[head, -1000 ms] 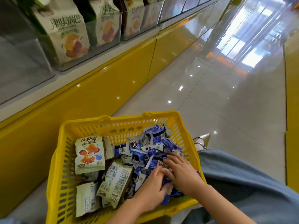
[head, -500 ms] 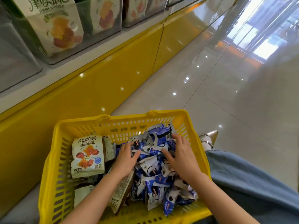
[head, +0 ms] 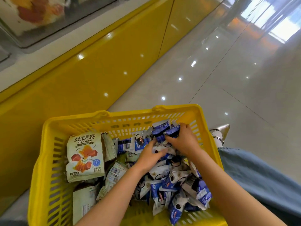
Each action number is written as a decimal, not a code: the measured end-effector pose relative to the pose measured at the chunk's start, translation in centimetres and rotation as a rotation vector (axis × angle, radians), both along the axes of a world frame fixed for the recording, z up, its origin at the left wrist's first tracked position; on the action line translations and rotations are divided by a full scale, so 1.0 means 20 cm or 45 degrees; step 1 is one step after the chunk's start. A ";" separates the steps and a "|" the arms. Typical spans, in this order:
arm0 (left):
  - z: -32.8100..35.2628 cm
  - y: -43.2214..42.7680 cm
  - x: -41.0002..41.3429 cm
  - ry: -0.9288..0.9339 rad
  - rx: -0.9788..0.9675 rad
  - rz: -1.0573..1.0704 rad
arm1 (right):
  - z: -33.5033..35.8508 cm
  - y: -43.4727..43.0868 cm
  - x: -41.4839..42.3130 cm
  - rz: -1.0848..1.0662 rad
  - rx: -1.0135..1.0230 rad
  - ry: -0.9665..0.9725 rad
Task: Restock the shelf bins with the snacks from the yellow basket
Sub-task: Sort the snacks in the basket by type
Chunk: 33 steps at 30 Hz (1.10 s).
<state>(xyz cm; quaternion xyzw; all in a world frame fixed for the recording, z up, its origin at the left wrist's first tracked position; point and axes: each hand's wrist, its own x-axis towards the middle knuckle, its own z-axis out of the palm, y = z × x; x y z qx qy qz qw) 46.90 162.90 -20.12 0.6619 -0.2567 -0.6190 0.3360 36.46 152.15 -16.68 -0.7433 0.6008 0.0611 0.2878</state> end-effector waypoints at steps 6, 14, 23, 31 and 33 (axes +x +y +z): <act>0.00 0.22 -0.05 -0.246 -0.159 -0.081 | 0.07 0.07 -0.14 -0.230 -0.042 -0.426; 0.13 0.27 -0.06 -0.260 -0.333 0.241 | 0.34 0.24 -0.27 -0.179 -0.284 -0.401; 0.37 0.38 -0.04 -0.285 -0.579 0.162 | 0.47 0.46 -0.49 0.597 -0.085 0.418; 0.46 0.42 -0.19 -0.092 -0.519 0.064 | 0.55 0.51 -0.37 0.549 0.033 -0.166; 0.45 0.42 -0.18 -0.074 -0.498 0.060 | 0.53 0.52 -0.34 0.603 0.066 -0.098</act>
